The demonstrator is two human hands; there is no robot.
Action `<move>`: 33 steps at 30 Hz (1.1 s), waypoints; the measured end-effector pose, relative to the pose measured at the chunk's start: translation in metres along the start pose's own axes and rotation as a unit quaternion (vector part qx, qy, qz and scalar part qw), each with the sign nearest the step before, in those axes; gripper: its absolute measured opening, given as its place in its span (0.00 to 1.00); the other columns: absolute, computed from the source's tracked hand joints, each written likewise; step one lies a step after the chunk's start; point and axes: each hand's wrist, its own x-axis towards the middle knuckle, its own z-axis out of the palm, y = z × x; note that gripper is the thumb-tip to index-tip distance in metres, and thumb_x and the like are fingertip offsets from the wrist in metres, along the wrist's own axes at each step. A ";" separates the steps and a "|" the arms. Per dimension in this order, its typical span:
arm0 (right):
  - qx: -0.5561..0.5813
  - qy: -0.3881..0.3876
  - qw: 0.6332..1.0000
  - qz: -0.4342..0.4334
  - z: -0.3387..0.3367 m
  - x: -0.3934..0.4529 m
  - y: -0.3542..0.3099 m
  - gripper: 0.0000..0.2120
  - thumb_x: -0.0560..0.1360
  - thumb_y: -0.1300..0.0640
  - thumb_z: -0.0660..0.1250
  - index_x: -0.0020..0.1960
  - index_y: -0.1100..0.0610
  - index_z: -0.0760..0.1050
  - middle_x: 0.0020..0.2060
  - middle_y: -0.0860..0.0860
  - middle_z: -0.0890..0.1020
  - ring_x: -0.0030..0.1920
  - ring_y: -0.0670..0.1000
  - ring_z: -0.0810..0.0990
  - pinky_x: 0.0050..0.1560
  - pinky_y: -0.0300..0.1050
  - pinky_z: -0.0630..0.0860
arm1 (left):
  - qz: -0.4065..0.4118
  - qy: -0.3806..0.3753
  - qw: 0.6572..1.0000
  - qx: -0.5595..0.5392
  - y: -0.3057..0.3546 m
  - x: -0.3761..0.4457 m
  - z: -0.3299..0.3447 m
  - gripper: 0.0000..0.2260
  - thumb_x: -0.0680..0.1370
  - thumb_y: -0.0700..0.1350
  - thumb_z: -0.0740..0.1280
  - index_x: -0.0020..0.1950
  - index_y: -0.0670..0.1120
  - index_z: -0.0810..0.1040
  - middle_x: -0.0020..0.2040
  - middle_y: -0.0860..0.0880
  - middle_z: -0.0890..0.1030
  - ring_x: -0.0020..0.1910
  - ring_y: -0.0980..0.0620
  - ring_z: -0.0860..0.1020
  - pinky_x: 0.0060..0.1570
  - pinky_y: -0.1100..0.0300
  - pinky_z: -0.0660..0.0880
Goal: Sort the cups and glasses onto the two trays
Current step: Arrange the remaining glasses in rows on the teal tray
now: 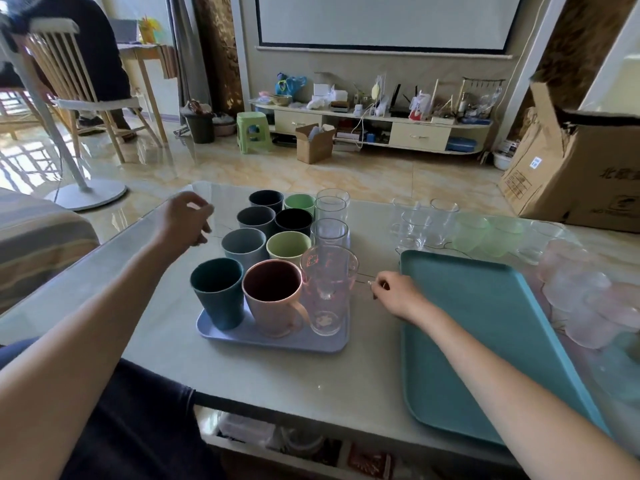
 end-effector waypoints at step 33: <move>-0.122 0.145 0.981 -0.043 -0.134 0.186 0.124 0.10 0.75 0.59 0.65 0.56 0.58 0.76 0.55 0.56 0.81 0.53 0.57 0.78 0.50 0.45 0.74 | 0.050 -0.179 0.982 -0.046 0.041 -0.111 0.362 0.25 0.72 0.31 0.58 0.69 0.45 0.69 0.64 0.48 0.76 0.64 0.48 0.72 0.61 0.66 0.66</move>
